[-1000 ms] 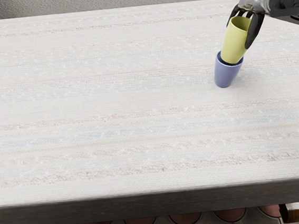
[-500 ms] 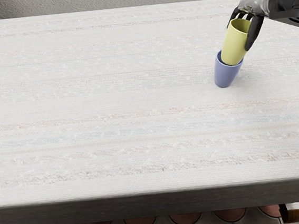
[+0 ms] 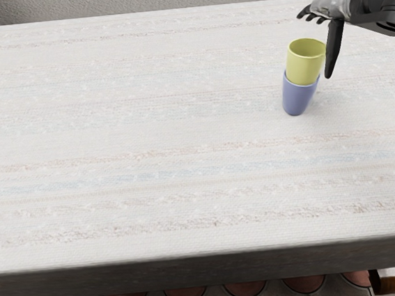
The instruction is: Pick up cup and place in cup with right hand
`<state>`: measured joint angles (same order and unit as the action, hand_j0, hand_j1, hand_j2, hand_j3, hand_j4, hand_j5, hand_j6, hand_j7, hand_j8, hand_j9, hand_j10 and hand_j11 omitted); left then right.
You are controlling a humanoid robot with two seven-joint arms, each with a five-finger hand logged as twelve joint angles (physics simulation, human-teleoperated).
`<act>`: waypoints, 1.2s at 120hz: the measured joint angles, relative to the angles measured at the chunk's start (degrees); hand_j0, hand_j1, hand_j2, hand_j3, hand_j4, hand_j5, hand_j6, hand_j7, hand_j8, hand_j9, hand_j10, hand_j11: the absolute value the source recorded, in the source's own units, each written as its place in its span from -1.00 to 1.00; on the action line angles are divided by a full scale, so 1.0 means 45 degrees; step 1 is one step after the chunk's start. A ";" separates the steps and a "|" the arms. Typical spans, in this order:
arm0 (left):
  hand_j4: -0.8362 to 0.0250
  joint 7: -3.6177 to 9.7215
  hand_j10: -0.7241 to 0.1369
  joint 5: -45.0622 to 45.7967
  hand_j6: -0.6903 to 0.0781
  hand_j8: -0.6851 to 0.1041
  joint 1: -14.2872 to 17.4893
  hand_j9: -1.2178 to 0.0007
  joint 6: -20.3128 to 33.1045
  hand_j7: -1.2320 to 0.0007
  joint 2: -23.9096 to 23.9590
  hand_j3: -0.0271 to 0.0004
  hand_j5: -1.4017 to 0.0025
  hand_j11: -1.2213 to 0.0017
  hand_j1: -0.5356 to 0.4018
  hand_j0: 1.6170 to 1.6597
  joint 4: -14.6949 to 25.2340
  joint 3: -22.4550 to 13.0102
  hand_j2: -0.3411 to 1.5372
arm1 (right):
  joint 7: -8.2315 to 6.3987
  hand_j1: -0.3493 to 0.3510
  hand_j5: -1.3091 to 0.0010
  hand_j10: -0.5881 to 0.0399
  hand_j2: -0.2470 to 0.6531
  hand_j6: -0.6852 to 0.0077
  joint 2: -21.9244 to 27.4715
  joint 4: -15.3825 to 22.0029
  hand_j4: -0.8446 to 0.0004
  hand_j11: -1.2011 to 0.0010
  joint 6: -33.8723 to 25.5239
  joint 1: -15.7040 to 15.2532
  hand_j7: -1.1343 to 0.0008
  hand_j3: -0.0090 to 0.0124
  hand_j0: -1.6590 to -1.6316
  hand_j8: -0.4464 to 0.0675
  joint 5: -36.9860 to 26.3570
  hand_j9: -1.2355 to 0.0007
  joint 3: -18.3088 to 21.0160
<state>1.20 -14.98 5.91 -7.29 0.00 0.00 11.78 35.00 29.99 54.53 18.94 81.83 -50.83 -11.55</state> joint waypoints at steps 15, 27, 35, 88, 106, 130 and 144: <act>0.89 0.0000 0.63 -0.0002 0.74 0.68 -0.0004 0.95 0.0000 0.95 0.0000 0.97 0.96 0.95 0.83 0.92 0.0000 0.0000 -0.63 | 0.0000 -0.91 0.93 0.77 -0.44 0.92 0.0071 0.0132 0.93 0.93 0.0307 -0.0089 0.92 -0.16 -0.90 0.65 0.0383 0.93 -0.0027; 0.89 0.0002 0.63 -0.0005 0.74 0.68 0.0005 0.95 0.0000 0.95 0.0000 0.97 0.96 0.95 0.83 0.92 0.0000 0.0000 -0.63 | 0.0000 -0.95 0.96 0.81 -0.45 0.93 0.0345 0.0650 0.95 0.95 0.0390 -0.0175 0.95 -0.16 -0.91 0.68 0.0560 0.95 -0.0086; 0.89 0.0000 0.63 -0.0007 0.74 0.68 -0.0001 0.95 0.0000 0.95 0.0000 0.97 0.96 0.95 0.83 0.92 0.0000 0.0000 -0.63 | 0.0000 -0.96 0.97 0.82 -0.45 0.94 0.0757 0.1203 0.96 0.97 0.0369 -0.0205 0.97 -0.16 -0.92 0.69 0.0614 0.97 -0.0143; 0.89 -0.0002 0.63 -0.0008 0.74 0.68 -0.0004 0.95 0.0000 0.95 0.0000 0.97 0.96 0.95 0.83 0.92 0.0000 -0.0001 -0.63 | 0.0000 -1.00 0.99 0.86 -0.45 0.96 0.3419 0.2397 0.99 0.99 0.1173 -0.0932 0.99 -0.16 -0.93 0.72 0.1493 0.99 -0.0501; 0.89 0.0000 0.63 -0.0004 0.74 0.68 -0.0005 0.95 0.0000 0.95 0.0000 0.97 0.96 0.95 0.83 0.92 0.0000 0.0001 -0.63 | 0.0000 -1.00 1.00 0.86 -0.45 0.96 0.4452 0.2551 0.99 1.00 0.2311 -0.1493 1.00 -0.16 -0.93 0.71 0.2222 1.00 -0.0528; 0.89 -0.0001 0.63 0.0000 0.74 0.68 0.0010 0.95 0.0000 0.95 0.0000 0.97 0.96 0.95 0.83 0.92 0.0000 0.0001 -0.63 | 0.0000 -1.00 1.00 0.86 -0.45 0.96 0.4957 0.3074 0.99 1.00 0.2783 -0.1911 1.00 -0.16 -0.93 0.71 0.2735 1.00 -0.0537; 0.89 0.0000 0.63 -0.0001 0.74 0.68 -0.0005 0.95 0.0000 0.95 0.0000 0.97 0.96 0.95 0.83 0.92 0.0000 0.0001 -0.63 | 0.0000 -1.00 1.00 0.86 -0.45 0.96 0.5065 0.3167 0.99 1.00 0.2839 -0.2036 1.00 -0.16 -0.93 0.71 0.2881 1.00 -0.0536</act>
<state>1.20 -14.99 5.89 -7.29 0.00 0.00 11.78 35.00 52.78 68.78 31.72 72.67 -37.86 -13.96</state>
